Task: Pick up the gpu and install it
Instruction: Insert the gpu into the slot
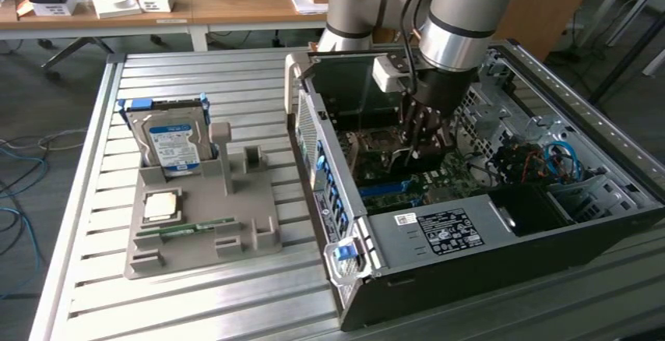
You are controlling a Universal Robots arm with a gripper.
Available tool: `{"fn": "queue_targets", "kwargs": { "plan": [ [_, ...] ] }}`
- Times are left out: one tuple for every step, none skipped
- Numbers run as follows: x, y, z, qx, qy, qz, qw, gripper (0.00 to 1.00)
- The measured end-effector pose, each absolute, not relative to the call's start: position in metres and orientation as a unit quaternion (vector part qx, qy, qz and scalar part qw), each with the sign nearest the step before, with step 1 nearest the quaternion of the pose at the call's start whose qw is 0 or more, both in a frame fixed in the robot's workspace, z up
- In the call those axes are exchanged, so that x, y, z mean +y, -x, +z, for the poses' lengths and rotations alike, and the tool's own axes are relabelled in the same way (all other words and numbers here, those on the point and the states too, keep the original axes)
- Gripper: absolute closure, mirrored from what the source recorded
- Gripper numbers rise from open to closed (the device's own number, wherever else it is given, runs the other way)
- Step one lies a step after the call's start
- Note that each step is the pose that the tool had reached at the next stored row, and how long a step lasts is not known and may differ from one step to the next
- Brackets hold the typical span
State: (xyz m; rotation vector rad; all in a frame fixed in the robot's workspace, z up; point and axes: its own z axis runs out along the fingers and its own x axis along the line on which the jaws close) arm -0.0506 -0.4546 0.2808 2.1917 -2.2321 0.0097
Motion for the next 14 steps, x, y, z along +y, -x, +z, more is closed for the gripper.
{"fn": "queue_targets", "kwargs": {
  "plan": [
    [-0.4545,0.0506,0.2807,-0.714,-0.701,0.003,0.007,0.74],
    [-0.4546,0.0506,0.2807,-0.714,-0.701,0.003,0.007,0.74],
    [-0.4545,0.0507,0.2807,-0.714,-0.701,0.003,0.007,0.74],
    [-0.4545,0.0510,0.2806,-0.714,-0.700,0.003,0.007,0.74],
    [-0.4545,0.0512,0.2802,-0.714,-0.700,0.003,0.006,0.74],
    [-0.4545,0.0513,0.2795,-0.714,-0.701,0.003,0.006,0.74],
    [-0.4545,0.0514,0.2788,-0.714,-0.701,0.003,0.006,0.74],
    [-0.4546,0.0515,0.2782,-0.714,-0.701,0.003,0.007,0.74],
    [-0.4545,0.0516,0.2773,-0.714,-0.701,0.003,0.006,0.74],
    [-0.4545,0.0517,0.2767,-0.714,-0.701,0.003,0.006,0.74],
    [-0.4545,0.0517,0.2760,-0.714,-0.701,0.003,0.007,0.74],
    [-0.4545,0.0518,0.2754,-0.714,-0.701,0.003,0.007,0.74],
    [-0.4546,0.0518,0.2754,-0.714,-0.701,0.003,0.007,0.74],
    [-0.4546,0.0519,0.2754,-0.714,-0.701,0.003,0.007,0.74]
  ]
}}
